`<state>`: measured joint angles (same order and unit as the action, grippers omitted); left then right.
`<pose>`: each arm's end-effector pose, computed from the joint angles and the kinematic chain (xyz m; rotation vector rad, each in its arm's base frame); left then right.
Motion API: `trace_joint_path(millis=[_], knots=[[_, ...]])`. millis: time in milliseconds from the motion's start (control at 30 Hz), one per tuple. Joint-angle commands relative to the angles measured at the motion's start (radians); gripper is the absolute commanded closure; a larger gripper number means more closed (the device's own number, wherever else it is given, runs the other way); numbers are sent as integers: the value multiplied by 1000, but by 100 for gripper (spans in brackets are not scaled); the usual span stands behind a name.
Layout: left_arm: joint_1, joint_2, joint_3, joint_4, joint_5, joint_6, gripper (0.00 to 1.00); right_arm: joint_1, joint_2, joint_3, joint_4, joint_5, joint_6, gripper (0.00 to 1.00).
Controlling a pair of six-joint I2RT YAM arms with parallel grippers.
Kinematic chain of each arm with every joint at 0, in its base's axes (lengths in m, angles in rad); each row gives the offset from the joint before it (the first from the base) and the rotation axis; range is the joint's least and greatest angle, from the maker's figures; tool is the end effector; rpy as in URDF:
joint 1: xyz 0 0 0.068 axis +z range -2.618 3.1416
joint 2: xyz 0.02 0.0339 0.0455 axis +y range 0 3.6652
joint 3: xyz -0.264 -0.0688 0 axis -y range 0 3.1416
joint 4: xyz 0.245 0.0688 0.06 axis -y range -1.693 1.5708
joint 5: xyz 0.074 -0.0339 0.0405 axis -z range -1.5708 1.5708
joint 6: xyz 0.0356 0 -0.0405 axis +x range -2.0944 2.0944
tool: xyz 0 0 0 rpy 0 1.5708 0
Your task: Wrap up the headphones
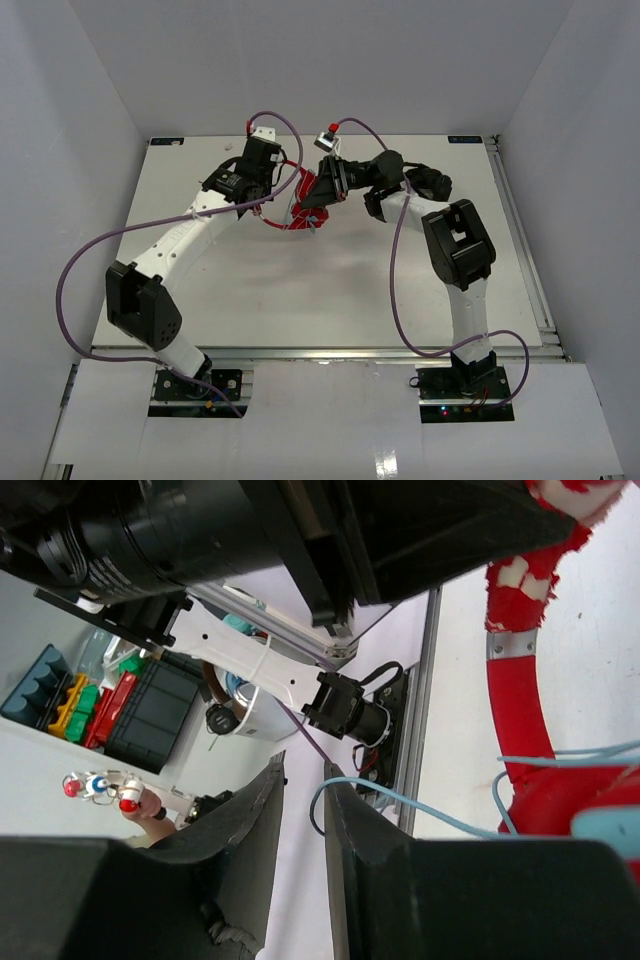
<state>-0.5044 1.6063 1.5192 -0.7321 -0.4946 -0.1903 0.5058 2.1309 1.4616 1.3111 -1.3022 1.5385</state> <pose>0.3151 -0.1546 0.3388 0.1316 2.2763 0.2339 0.3827 0.2512 0.2822 -0.8535 1.6689 2.1631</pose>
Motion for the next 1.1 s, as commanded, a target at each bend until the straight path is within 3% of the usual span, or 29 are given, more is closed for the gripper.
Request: trace_joint_path(millis=[0,600,900,1067], knots=[[29,-134,7,80,10,-104,100,14,11,-6,574,23,-20,72],[63,-262,-14,108,25,-281,100,45,1,-29,574,33,-45,73],[67,-261,-78,112,-83,-400,100,54,-15,-13,492,75,-79,77],[78,-267,-77,112,-74,-503,100,60,-41,-71,428,92,-172,87]])
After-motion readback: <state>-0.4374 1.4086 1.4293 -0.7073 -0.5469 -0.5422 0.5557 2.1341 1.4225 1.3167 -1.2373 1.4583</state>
